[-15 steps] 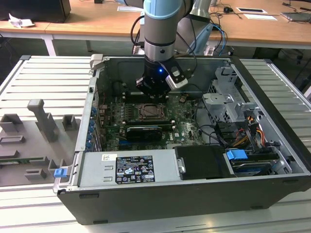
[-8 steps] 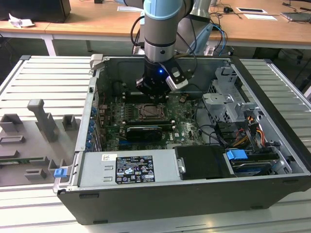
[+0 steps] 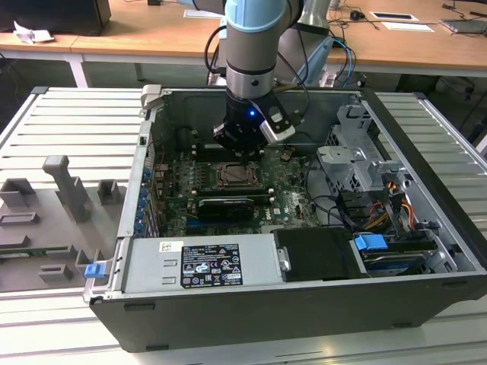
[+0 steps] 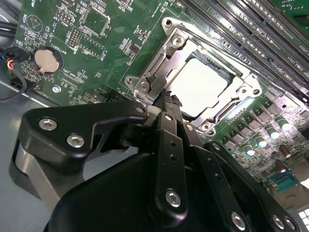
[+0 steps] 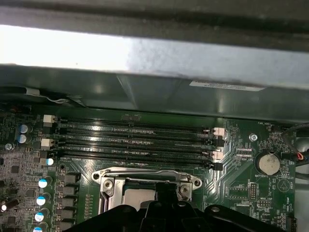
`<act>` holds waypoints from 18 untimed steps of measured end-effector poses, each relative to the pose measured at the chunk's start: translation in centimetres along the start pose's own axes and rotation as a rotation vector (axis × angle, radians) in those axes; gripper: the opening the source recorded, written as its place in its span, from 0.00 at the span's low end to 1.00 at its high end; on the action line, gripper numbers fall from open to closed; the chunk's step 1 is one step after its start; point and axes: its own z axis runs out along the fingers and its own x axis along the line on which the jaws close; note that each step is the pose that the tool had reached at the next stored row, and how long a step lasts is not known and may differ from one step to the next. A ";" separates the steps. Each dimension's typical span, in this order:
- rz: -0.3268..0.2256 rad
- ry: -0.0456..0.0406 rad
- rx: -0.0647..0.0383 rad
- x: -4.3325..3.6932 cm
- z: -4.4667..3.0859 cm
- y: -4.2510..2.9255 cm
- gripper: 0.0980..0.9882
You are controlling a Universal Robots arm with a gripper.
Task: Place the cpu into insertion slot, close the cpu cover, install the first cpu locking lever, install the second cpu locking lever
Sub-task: 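Install the second cpu locking lever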
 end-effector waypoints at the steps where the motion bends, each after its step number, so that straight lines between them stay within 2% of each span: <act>1: 0.000 0.0001 0.000 0.00 -0.01 -0.01 0.01; 8: 0.000 0.0001 0.000 0.00 -0.15 -0.03 0.01; 18: 0.000 0.0001 0.000 -0.03 -0.77 -0.04 0.01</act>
